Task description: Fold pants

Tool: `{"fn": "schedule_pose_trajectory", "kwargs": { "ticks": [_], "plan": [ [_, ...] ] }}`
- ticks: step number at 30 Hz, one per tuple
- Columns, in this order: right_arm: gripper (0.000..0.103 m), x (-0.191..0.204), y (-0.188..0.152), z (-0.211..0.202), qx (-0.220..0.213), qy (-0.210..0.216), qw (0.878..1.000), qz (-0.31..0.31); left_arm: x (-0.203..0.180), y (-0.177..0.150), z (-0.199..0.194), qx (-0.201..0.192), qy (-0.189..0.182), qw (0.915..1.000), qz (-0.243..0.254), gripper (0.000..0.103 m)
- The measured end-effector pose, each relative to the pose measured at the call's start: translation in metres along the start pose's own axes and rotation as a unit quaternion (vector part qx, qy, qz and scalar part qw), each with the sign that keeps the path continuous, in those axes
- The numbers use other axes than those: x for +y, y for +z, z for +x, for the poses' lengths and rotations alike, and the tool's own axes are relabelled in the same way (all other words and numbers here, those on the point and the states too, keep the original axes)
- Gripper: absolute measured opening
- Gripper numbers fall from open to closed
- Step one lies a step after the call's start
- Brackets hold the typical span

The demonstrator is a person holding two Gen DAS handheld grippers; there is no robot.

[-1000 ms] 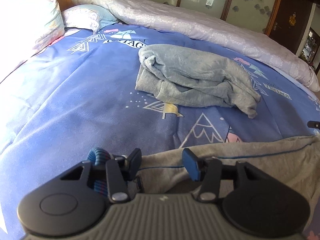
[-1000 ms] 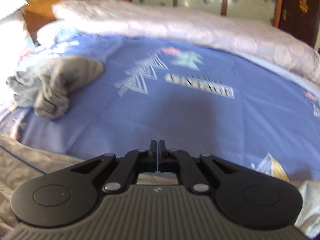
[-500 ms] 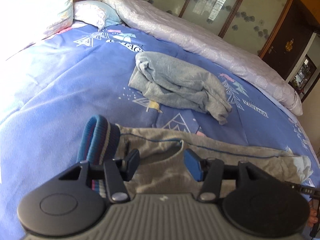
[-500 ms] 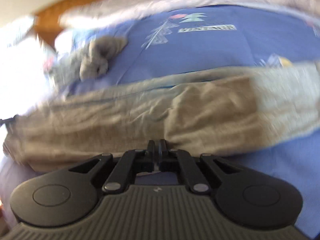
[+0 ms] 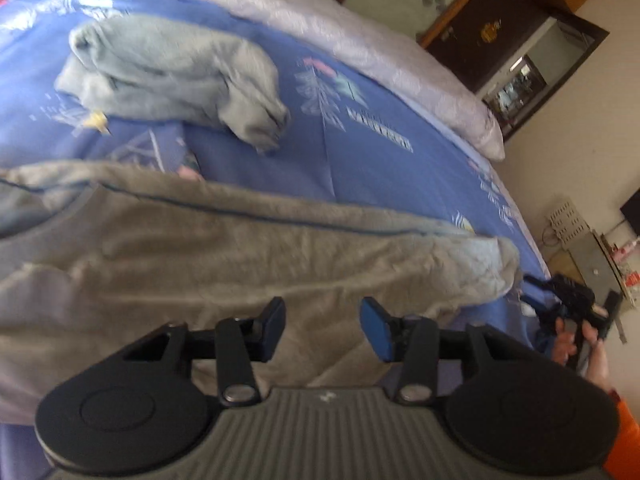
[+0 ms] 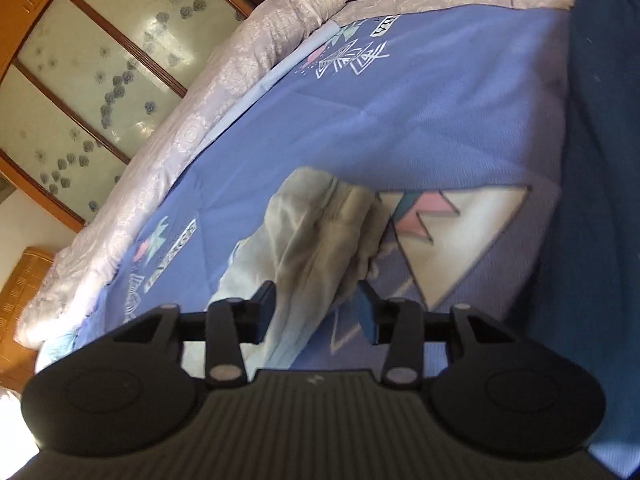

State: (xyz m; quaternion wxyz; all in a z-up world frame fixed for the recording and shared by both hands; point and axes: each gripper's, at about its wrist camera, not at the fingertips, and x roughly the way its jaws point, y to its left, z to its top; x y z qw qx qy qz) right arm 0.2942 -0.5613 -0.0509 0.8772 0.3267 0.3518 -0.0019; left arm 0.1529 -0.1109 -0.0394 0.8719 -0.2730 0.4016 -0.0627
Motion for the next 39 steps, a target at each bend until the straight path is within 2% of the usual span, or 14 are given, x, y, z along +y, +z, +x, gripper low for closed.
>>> {"fn": "schedule_pose_trajectory", "kwargs": {
  "ticks": [3,6,7,9,13,16,20,22,25,27,28,31,34,39],
  "plan": [
    [0.050,-0.011,0.009,0.025,-0.001,-0.027,0.999,0.022,0.014,-0.003,0.020,0.023,0.022,0.9991,-0.028,0.034],
    [0.052,-0.019,0.015,0.038,-0.019,0.000,0.999,0.039,0.047,-0.006,0.027,0.023,0.012,0.9947,-0.100,0.009],
    [0.045,-0.020,0.017,0.040,-0.019,0.005,0.999,0.047,0.055,-0.006,0.028,0.027,0.005,0.9923,-0.121,0.006],
    [0.028,-0.020,0.020,0.037,-0.006,0.034,0.997,0.067,0.065,-0.006,0.027,0.031,-0.013,0.9886,-0.147,0.006],
    [0.026,0.016,0.012,0.002,-0.041,0.069,0.997,0.013,0.053,-0.006,0.015,0.023,0.008,0.9928,-0.117,0.008],
    [0.026,0.062,0.001,-0.030,-0.057,0.118,0.989,-0.065,0.050,-0.005,-0.006,0.000,-0.016,0.9924,-0.122,0.011],
    [0.026,0.137,-0.048,-0.073,-0.059,0.180,0.960,-0.204,0.043,-0.001,-0.029,-0.029,-0.057,0.9896,-0.129,0.025],
    [0.026,0.166,-0.085,-0.082,-0.052,0.194,0.942,-0.268,0.039,0.002,-0.031,-0.034,-0.084,0.9862,-0.139,0.038],
    [0.026,0.200,-0.145,-0.072,-0.022,0.192,0.910,-0.368,0.035,0.010,-0.023,-0.033,-0.100,0.9816,-0.159,0.059],
    [0.026,0.210,-0.184,-0.058,0.009,0.178,0.889,-0.422,0.031,0.017,-0.011,-0.028,-0.117,0.9800,-0.159,0.064],
    [0.027,0.212,-0.197,-0.047,0.025,0.169,0.882,-0.440,0.030,0.021,0.000,-0.018,-0.120,0.9792,-0.163,0.069],
    [0.032,0.207,-0.220,-0.021,0.093,0.151,0.864,-0.471,0.021,0.032,0.033,0.017,-0.118,0.9789,-0.166,0.070],
    [0.037,0.199,-0.204,-0.035,0.094,0.160,0.880,-0.437,0.010,0.037,0.059,0.041,-0.102,0.9824,-0.151,0.073],
    [0.047,0.164,-0.165,-0.076,0.065,0.179,0.920,-0.342,0.000,0.040,0.072,0.047,-0.116,0.9773,-0.171,0.078]
  ]
}}
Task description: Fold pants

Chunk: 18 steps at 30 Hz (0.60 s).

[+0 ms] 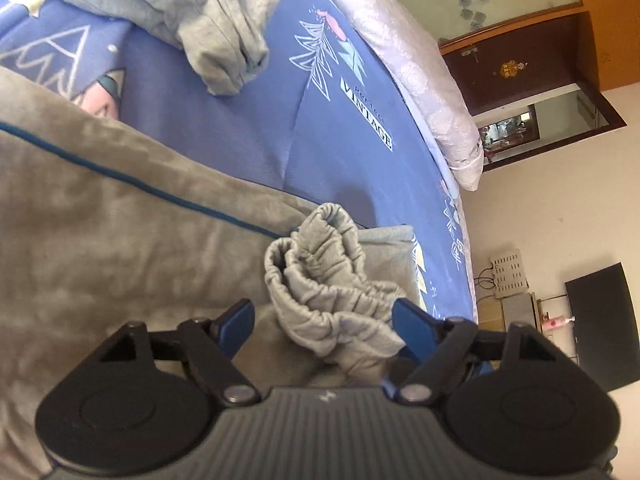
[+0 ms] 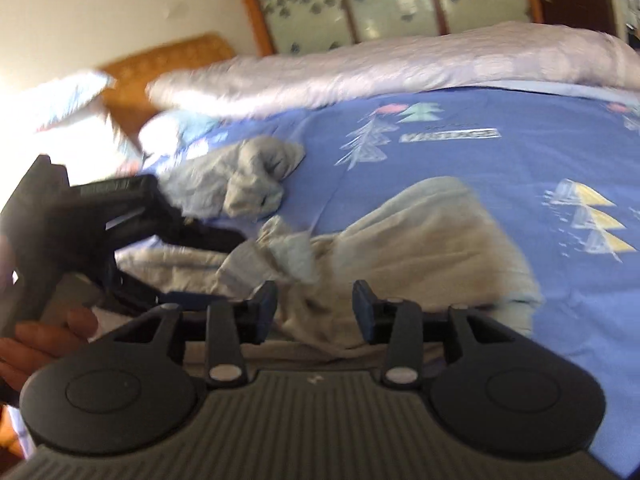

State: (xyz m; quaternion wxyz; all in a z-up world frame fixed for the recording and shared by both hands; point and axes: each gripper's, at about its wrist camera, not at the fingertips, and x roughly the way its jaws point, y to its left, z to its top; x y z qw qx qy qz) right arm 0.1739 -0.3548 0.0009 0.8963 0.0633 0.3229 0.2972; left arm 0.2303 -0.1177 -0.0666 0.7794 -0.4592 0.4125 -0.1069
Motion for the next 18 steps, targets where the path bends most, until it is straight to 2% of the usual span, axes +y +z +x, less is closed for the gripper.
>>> {"fn": "schedule_pose_trajectory", "kwargs": {
  "ticks": [2,5,11,12,13,15,18],
  "plan": [
    [0.048,-0.023,-0.003,-0.023,-0.025,-0.008,0.998,0.051,-0.002,-0.001,-0.001,-0.002,-0.018,0.9998,-0.002,0.080],
    [0.049,-0.065,-0.012,-0.037,-0.046,-0.018,0.988,0.147,-0.006,0.002,0.002,-0.003,-0.012,0.9999,-0.007,0.084],
    [0.050,-0.097,-0.027,-0.041,-0.058,-0.022,0.967,0.246,-0.015,0.013,0.022,0.020,0.042,0.9989,-0.004,0.087],
    [0.050,-0.099,-0.027,-0.038,-0.059,-0.018,0.964,0.258,-0.016,0.012,0.028,0.023,0.051,0.9984,0.003,0.080],
    [0.050,-0.103,-0.026,-0.034,-0.058,-0.017,0.961,0.269,-0.017,0.012,0.033,0.027,0.069,0.9972,0.011,0.062],
    [0.050,-0.114,-0.022,-0.026,-0.049,-0.016,0.954,0.296,-0.018,0.009,0.036,0.023,0.093,0.9951,0.023,0.049],
    [0.052,-0.131,-0.019,-0.015,-0.035,-0.010,0.941,0.337,-0.009,0.000,0.022,0.009,0.084,0.9960,0.029,0.033]
  ]
}}
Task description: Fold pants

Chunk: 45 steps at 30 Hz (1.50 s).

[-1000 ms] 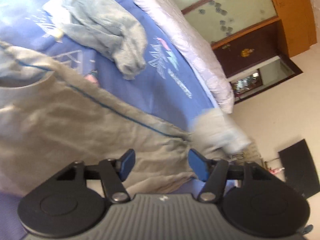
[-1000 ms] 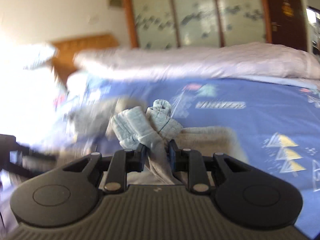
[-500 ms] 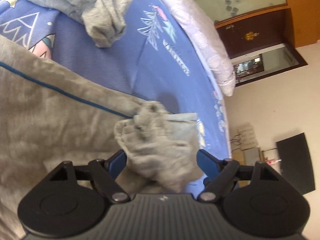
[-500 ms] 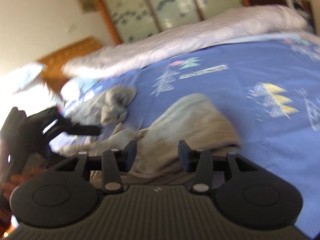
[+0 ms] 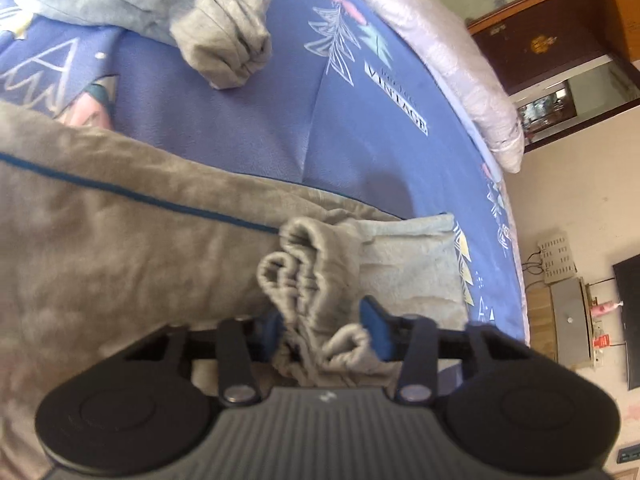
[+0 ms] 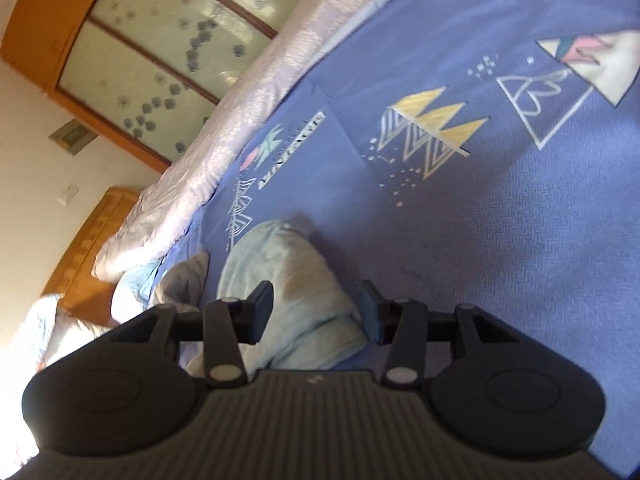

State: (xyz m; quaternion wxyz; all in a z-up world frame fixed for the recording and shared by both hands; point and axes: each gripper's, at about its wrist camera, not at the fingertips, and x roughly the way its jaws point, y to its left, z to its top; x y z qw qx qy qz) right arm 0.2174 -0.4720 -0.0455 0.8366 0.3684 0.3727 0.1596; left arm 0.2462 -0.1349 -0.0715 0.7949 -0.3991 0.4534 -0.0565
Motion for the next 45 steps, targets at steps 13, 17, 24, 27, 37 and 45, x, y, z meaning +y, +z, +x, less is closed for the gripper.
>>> {"fn": "schedule_pose_trajectory", "kwargs": {
  "ticks": [13,17,24,27,37,45],
  "plan": [
    [0.019,0.040,-0.023,-0.024,0.038,0.070,0.997,-0.004,0.026,0.000,-0.030,-0.021,-0.025,0.9995,-0.002,0.027],
    [0.019,0.047,-0.043,-0.030,0.037,0.036,0.998,-0.047,0.025,-0.001,-0.031,-0.041,0.003,0.9989,0.024,0.027],
    [0.023,-0.003,-0.048,-0.009,0.055,0.025,0.995,0.082,0.038,-0.010,-0.016,-0.047,0.004,0.9988,0.015,0.030],
    [0.029,-0.004,-0.045,-0.012,0.062,0.030,0.993,0.095,0.028,-0.014,-0.032,-0.051,0.029,0.9979,0.028,0.044],
    [0.019,0.098,-0.058,-0.050,0.020,0.075,0.996,-0.036,0.023,-0.028,-0.142,-0.133,0.012,0.9903,0.038,0.046],
    [0.019,0.218,-0.154,-0.053,0.041,0.096,0.945,-0.309,-0.017,-0.004,-0.172,-0.100,-0.065,0.9896,0.080,0.098]
  ]
}}
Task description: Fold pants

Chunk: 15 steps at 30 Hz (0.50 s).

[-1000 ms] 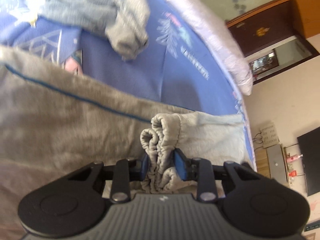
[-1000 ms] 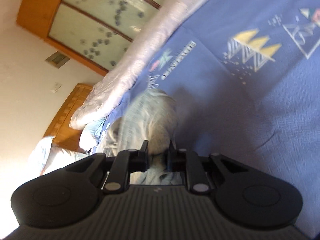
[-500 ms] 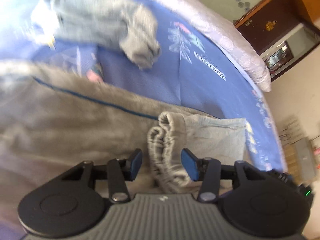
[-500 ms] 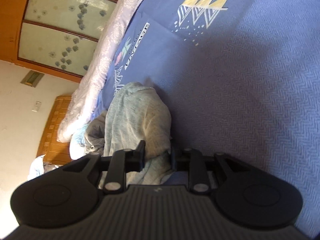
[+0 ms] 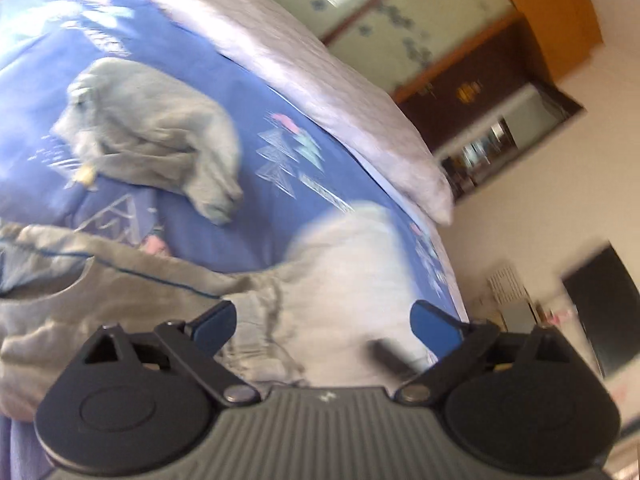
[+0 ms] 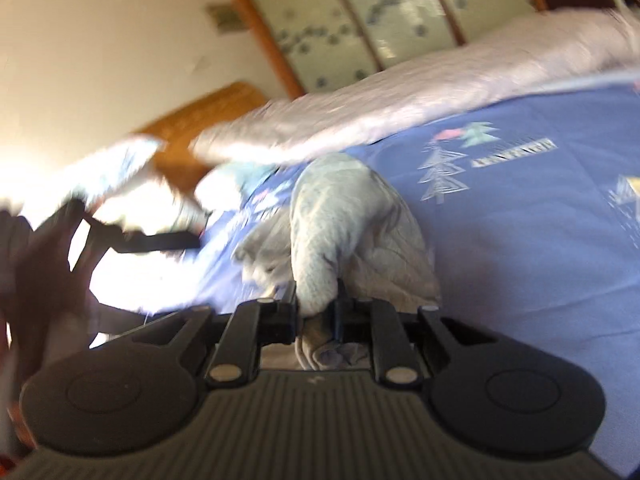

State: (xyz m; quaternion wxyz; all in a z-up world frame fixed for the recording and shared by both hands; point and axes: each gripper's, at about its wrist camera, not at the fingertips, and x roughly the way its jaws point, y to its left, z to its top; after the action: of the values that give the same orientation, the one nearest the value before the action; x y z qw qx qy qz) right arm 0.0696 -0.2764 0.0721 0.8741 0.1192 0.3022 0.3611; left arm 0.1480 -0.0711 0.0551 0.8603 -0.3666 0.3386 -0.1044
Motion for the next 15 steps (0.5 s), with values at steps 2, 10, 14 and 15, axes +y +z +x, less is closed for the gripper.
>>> {"fn": "schedule_pose_trajectory", "kwargs": {
  "ticks": [2,10,14,15],
  "plan": [
    [0.019,0.024,-0.011,0.011,0.010,-0.008,0.999,-0.051,-0.001,0.004,0.007,0.016,0.016,0.9997,0.008,0.098],
    [0.028,0.070,-0.035,0.018,0.003,-0.027,0.979,-0.203,0.044,0.009,0.016,0.062,-0.002,0.9967,-0.051,0.014],
    [0.057,0.055,-0.026,0.018,-0.014,-0.011,0.985,-0.169,0.066,0.020,-0.022,0.036,0.007,0.9985,-0.041,0.014],
    [0.058,0.053,-0.027,0.019,-0.011,-0.004,0.985,-0.169,0.072,0.022,-0.029,0.037,0.009,0.9984,-0.040,0.014]
  ]
}}
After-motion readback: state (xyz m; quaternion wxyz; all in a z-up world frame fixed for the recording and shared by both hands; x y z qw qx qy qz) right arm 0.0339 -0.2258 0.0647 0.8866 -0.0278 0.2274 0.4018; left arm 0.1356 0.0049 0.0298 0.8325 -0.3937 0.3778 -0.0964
